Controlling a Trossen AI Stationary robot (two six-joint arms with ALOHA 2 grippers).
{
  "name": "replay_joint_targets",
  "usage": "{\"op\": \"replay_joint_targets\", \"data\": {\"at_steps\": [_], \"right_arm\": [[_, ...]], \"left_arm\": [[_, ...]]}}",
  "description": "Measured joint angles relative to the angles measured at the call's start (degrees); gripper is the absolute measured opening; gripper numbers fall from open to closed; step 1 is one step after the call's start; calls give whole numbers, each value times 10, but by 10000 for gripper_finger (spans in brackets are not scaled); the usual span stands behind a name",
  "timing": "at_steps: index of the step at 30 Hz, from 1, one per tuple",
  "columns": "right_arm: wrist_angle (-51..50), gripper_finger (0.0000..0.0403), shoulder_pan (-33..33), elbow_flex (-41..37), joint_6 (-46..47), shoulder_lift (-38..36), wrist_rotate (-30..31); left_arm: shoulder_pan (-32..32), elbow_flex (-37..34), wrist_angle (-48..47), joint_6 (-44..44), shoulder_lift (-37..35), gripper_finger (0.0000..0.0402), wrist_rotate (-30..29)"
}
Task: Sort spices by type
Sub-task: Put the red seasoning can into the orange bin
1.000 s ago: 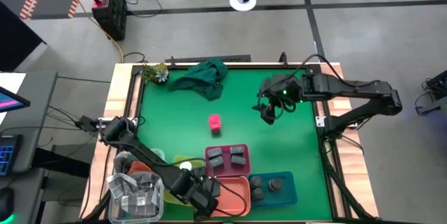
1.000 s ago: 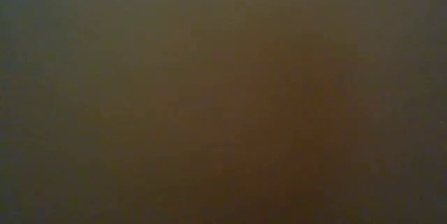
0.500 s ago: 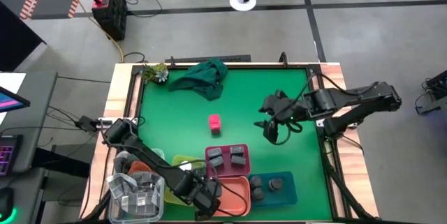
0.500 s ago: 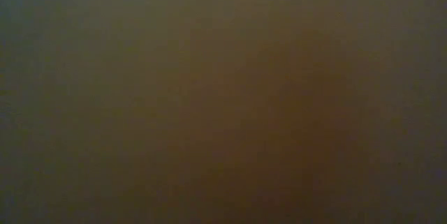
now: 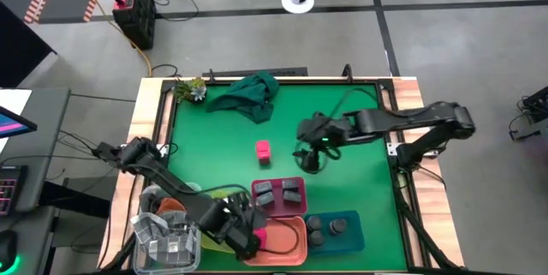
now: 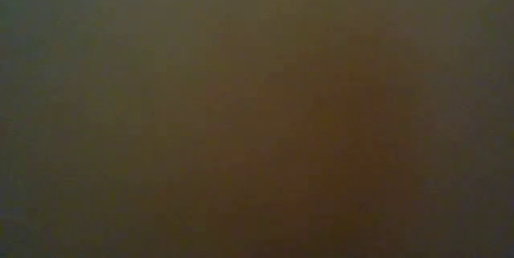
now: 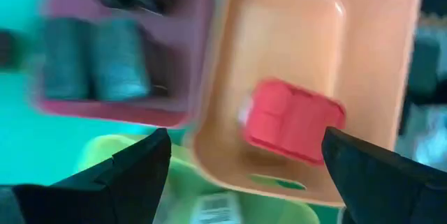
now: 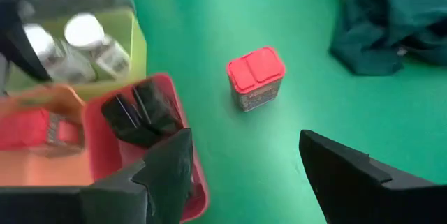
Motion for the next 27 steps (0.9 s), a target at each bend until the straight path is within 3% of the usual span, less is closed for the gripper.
{"op": "replay_joint_targets", "data": {"at_steps": [6,9,12,21,27], "right_arm": [[-20,286,-38,68,-65,92,-59],[-48,286,-51,100,-82,111,-59],[-54,286,-61,117,-108,108,-58],[-218,287,-94,127,-115,-1,-54],[-238,287,-61,101,-98,-102,20]], "left_arm": [[-12,1,-24,-75,-57,356,-135],[8,1,-62,-93,-71,357,-161],[49,1,-87,-56,-72,357,-168],[189,0,-27,215,-72,357,-90],[286,-35,-6,329,-71,357,14]]}}
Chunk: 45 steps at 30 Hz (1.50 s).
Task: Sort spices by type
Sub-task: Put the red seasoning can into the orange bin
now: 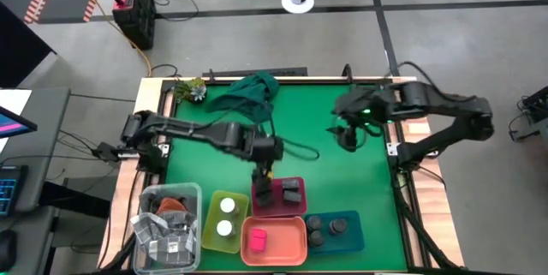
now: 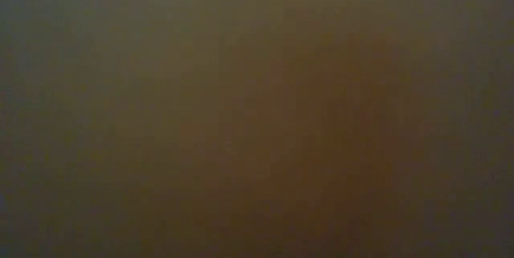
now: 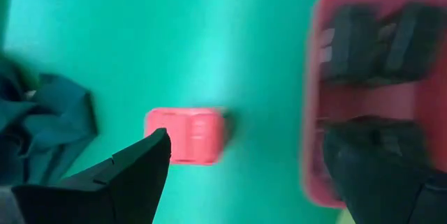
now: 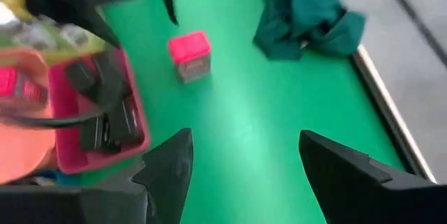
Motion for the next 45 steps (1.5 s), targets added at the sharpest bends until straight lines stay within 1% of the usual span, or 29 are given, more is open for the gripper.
{"op": "replay_joint_targets", "data": {"at_steps": [2,4,7,10,15,20,22,26,34,40,45], "right_arm": [[19,287,9,-21,8,-30,15],[39,287,12,-46,18,-54,16],[68,287,12,-91,32,-81,16],[91,287,14,-130,39,-93,15],[125,286,22,-171,47,-88,15],[173,286,26,-184,47,-76,15],[180,286,24,-184,45,-71,14],[191,286,20,-184,44,-70,14],[206,286,20,-184,43,-70,14],[215,286,16,-184,43,-70,14],[220,286,9,-184,43,-70,10]], "left_arm": [[29,-6,0,17,0,357,17],[54,-8,0,29,0,357,33],[92,-8,0,33,-1,357,79],[124,-8,-8,36,-1,357,128],[157,-8,-23,66,-1,363,158],[168,-11,-25,97,6,392,159],[167,-28,-9,98,6,398,159],[166,-55,-7,91,7,399,162],[156,-87,60,94,6,400,173],[157,-110,95,103,6,400,172],[154,-132,103,103,6,400,178]]}}
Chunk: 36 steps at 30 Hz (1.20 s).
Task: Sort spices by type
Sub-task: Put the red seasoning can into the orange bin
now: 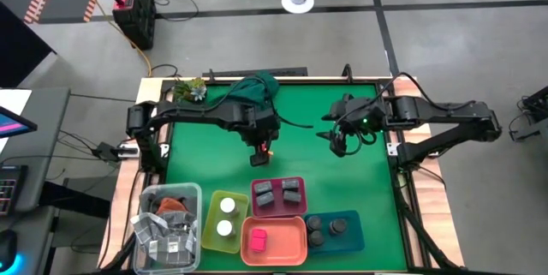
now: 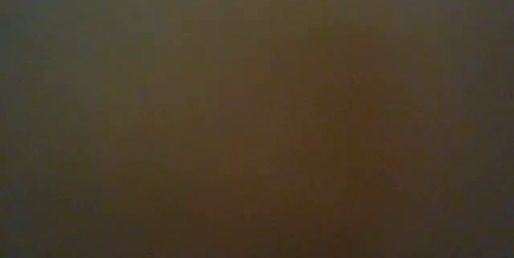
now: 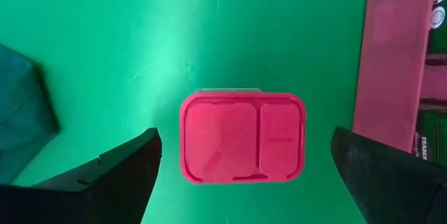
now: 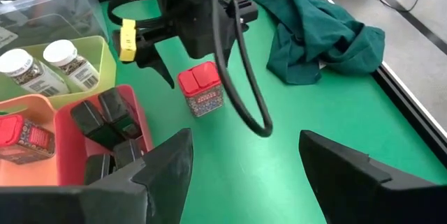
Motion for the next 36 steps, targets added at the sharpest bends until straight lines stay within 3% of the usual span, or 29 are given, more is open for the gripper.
{"op": "replay_joint_targets", "data": {"at_steps": [21,27,34,36], "right_arm": [[3,286,-6,0,4,0,0],[3,286,-12,0,4,0,0],[3,286,-22,0,0,0,0],[3,286,-23,0,-3,0,0]], "left_arm": [[-4,-7,22,37,48,396,11],[-7,-7,31,34,65,367,6],[-6,-6,44,18,64,297,4],[-6,-6,44,8,64,294,3]]}}
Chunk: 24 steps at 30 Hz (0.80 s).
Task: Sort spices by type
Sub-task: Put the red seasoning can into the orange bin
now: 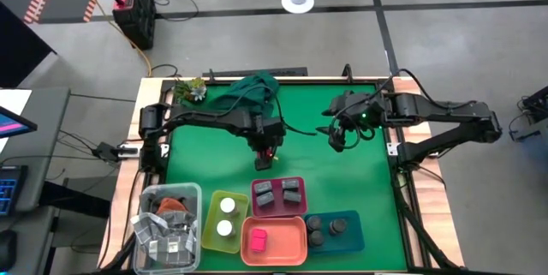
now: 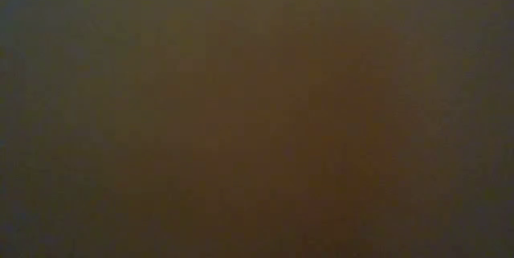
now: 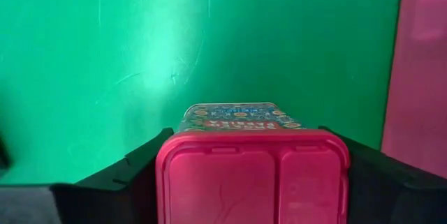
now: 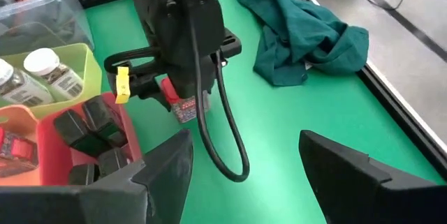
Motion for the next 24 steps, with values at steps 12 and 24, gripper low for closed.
{"op": "replay_joint_targets", "data": {"at_steps": [12,24], "right_arm": [[-15,286,-38,1,-38,0,-27],[-102,286,-144,20,-121,-5,-49]], "left_arm": [[17,59,-80,-27,-53,294,-2],[-66,156,-92,-160,-112,294,-15]]}}
